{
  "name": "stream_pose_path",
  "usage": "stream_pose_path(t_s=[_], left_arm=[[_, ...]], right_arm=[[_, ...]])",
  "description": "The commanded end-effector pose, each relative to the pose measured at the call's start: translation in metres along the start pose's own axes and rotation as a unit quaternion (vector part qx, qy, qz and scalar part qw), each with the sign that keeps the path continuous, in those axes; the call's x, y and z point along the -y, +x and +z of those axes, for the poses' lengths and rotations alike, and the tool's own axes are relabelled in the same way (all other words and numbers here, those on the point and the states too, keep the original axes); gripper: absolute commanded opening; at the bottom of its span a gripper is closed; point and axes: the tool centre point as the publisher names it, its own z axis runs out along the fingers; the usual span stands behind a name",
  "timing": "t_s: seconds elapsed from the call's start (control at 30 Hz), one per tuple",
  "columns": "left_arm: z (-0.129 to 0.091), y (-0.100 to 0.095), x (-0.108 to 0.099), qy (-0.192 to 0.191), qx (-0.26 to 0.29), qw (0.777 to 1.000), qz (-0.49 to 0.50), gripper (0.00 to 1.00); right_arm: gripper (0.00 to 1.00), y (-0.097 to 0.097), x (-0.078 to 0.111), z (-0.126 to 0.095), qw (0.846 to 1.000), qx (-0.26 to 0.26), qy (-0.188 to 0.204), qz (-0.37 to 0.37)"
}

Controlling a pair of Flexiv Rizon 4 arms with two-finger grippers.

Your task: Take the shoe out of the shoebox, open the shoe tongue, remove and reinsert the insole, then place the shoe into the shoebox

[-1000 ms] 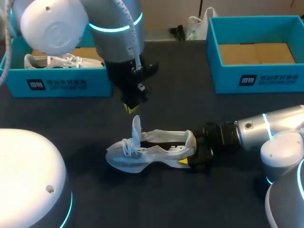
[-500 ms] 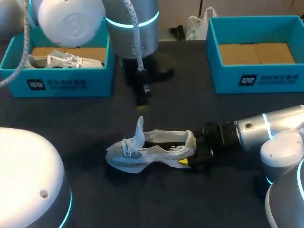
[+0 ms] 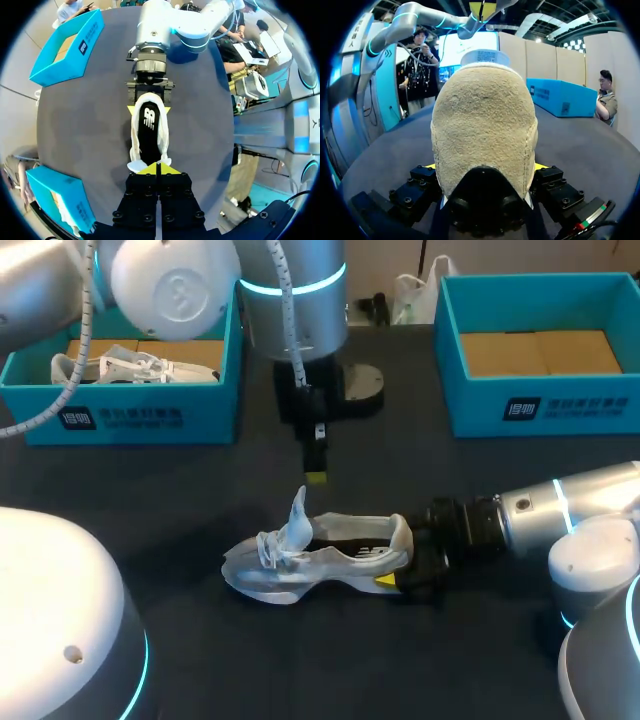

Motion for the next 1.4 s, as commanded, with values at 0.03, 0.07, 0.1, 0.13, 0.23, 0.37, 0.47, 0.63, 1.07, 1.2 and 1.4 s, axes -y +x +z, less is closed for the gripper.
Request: stream_pose_path(t_s=[0.03,0.07,0.1,0.13,0.23,0.37,0.47,0.63,1.07,1.2,1.4], left_arm=[[0.021,0.009,0.018,-0.007,0.013,1.000,0.022,0.00],[0.029,0.013,0.025,-0.005,0.014,0.999,0.029,0.00],[0.033,0.015,0.029,-0.005,0.007,0.999,0.037,0.00],[0.038,0.019,0.033,-0.003,-0.006,0.999,0.053,0.00],[0.048,0.021,0.041,-0.014,-0.004,0.998,0.060,0.00],[0.048,0.021,0.041,-0.014,-0.004,0.998,0.060,0.00],[0.048,0.021,0.041,-0.014,-0.004,0.998,0.060,0.00],[0.063,0.015,0.055,-0.001,0.003,0.998,0.065,0.00],[0.112,0.003,0.059,-0.017,-0.011,0.998,0.065,0.00],[0.112,0.003,0.059,-0.017,-0.011,0.998,0.065,0.00],[0.117,0.000,0.061,-0.012,-0.009,0.998,0.068,0.00]], right_arm=[[0.00,0.000,-0.002,0.000,1.000,0.000,0.003,0.000],[0.00,0.000,-0.002,0.000,1.000,0.000,0.003,0.000],[0.00,0.000,-0.002,0.000,1.000,0.000,0.003,0.000],[0.00,0.000,-0.002,0.000,1.000,0.000,0.003,0.000],[0.00,0.000,-0.002,0.000,1.000,0.000,0.003,0.000],[0.00,0.000,-0.002,0.000,1.000,0.000,0.003,0.000],[0.00,0.000,-0.002,0.000,1.000,0.000,0.003,0.000],[0.00,0.000,-0.002,0.000,1.000,0.000,0.003,0.000],[0.00,0.000,-0.002,0.000,1.000,0.000,0.003,0.000],[0.00,0.000,-0.002,0.000,1.000,0.000,0.003,0.000],[0.00,0.000,-0.002,0.000,1.000,0.000,0.003,0.000]])
